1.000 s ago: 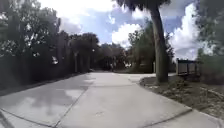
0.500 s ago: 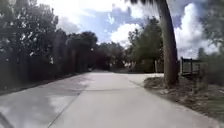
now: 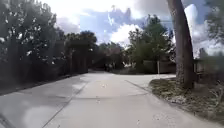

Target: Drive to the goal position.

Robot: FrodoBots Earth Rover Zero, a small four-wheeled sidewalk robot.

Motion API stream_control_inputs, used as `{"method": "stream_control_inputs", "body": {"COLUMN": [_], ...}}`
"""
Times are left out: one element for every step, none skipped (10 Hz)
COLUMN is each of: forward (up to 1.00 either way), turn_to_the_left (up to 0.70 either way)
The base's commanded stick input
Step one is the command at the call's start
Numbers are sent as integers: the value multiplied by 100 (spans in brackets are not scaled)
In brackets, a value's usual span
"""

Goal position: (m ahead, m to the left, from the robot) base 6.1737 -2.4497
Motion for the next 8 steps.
{"method": "stream_control_inputs", "body": {"forward": [100, 100, 100, 100, 100, 100, 100, 100], "turn_to_the_left": [0, 0, 0, 0, 0, 0, 0, 0]}}
